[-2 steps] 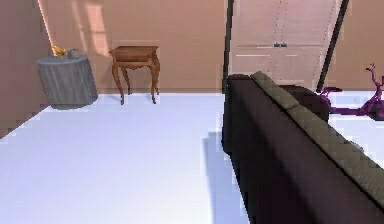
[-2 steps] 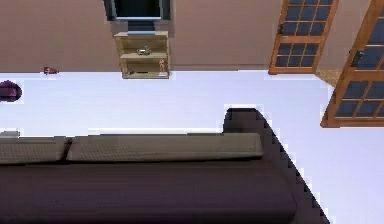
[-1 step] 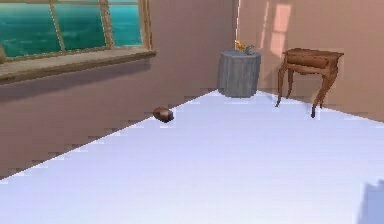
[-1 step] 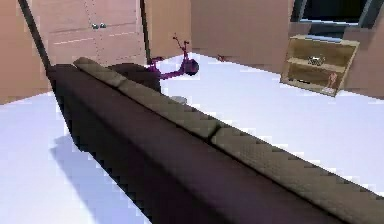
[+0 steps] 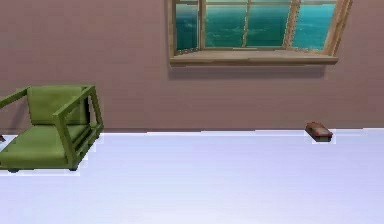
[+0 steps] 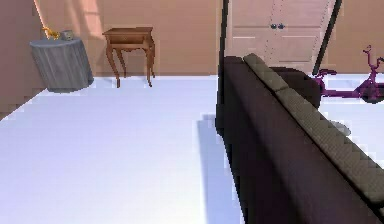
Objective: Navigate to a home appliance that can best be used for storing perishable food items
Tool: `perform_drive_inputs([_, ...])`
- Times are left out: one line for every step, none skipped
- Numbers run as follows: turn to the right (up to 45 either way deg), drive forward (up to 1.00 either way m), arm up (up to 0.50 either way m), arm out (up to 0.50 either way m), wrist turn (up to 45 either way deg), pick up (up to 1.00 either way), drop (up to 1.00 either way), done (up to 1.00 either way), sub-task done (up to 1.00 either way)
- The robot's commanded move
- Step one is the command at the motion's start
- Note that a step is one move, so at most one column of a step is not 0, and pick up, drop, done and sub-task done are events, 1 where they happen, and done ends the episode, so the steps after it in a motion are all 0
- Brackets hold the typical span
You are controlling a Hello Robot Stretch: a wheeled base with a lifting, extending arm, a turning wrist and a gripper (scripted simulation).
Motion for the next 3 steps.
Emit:
perform_drive_inputs([0.0,0.25,0.00,0.00,0.0,0.00,0.00,0.00,0.00])
perform_drive_inputs([-45.0,0.00,0.00,0.00,0.0,0.00,0.00,0.00,0.00])
perform_drive_inputs([-42.0,0.00,0.00,0.00,0.0,0.00,0.00,0.00,0.00])
